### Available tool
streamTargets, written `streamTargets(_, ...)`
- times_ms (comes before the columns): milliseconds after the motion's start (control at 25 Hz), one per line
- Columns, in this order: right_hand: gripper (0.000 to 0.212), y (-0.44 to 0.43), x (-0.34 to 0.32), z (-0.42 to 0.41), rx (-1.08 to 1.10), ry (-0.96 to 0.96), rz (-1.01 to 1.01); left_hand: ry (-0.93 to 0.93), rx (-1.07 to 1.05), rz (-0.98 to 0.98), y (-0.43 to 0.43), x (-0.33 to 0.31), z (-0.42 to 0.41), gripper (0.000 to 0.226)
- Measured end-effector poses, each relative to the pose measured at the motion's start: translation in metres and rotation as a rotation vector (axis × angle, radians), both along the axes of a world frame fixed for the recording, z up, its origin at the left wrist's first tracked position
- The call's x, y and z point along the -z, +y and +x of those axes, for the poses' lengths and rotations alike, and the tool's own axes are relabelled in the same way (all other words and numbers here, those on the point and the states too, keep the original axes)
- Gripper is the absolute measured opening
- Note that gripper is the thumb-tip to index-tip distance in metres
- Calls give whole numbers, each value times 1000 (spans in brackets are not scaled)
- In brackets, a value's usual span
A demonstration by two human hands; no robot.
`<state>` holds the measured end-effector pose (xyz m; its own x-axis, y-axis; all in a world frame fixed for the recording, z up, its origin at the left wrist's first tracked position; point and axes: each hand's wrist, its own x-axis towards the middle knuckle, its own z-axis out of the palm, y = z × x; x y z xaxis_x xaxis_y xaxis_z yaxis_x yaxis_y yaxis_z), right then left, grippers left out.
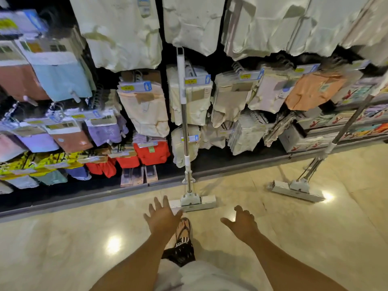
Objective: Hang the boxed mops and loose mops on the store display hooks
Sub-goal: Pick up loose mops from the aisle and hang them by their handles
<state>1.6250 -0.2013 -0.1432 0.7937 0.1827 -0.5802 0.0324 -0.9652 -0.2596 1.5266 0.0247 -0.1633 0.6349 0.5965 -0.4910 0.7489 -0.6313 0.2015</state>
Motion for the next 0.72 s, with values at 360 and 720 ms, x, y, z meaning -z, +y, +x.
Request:
streamTargets(360, 63, 166, -87, 220, 5, -104, 437, -519, 18, -168, 132, -72, 220, 75)
streamTargets(720, 51, 223, -63, 288, 89, -65, 596, -677, -154, -533, 190, -65, 359, 78)
